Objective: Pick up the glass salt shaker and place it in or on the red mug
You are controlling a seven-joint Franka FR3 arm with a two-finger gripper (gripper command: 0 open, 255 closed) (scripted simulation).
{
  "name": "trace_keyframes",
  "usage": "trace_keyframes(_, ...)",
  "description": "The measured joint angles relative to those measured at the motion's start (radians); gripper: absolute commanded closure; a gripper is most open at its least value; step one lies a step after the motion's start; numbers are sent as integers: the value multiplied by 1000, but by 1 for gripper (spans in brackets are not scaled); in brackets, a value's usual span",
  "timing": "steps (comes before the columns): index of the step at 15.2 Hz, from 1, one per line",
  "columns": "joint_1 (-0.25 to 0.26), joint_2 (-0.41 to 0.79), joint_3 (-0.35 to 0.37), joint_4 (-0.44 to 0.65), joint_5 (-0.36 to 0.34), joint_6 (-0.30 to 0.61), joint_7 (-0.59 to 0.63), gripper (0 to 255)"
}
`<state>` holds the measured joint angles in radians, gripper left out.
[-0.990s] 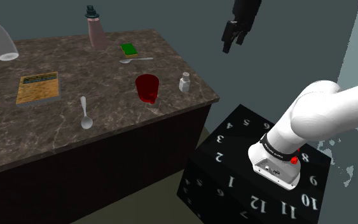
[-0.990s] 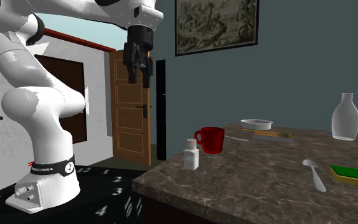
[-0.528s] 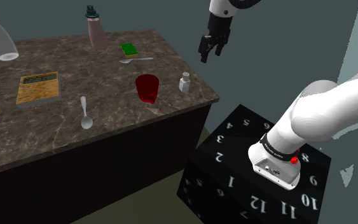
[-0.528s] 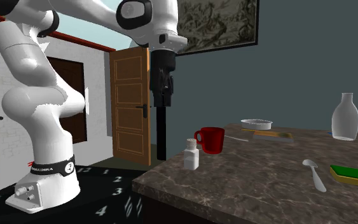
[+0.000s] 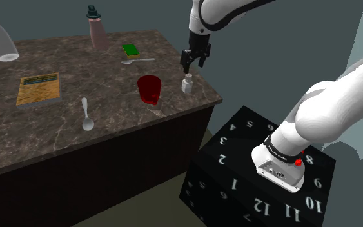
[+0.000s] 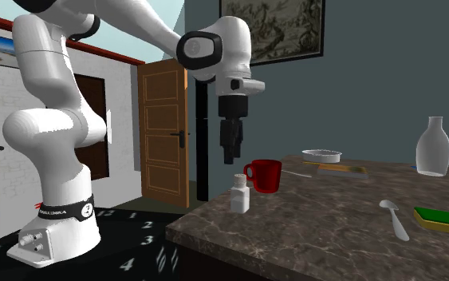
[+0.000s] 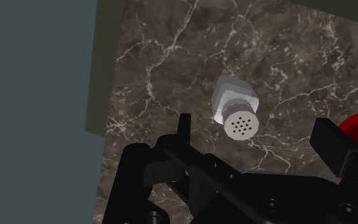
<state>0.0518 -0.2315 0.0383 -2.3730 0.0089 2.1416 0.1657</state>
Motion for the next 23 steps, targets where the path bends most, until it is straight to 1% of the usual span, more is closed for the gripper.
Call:
trace_keyframes(3, -1, 48, 0, 1, 2, 47, 1, 0)
trace_keyframes(8, 0, 87, 1, -27, 1, 116, 3, 0)
trace_keyframes(14, 0, 93, 1, -34, 1, 129, 4, 0)
trace_keyframes(15, 0, 93, 1, -34, 1, 129, 4, 255)
trace_keyframes(23, 0, 93, 1, -34, 1, 129, 4, 255)
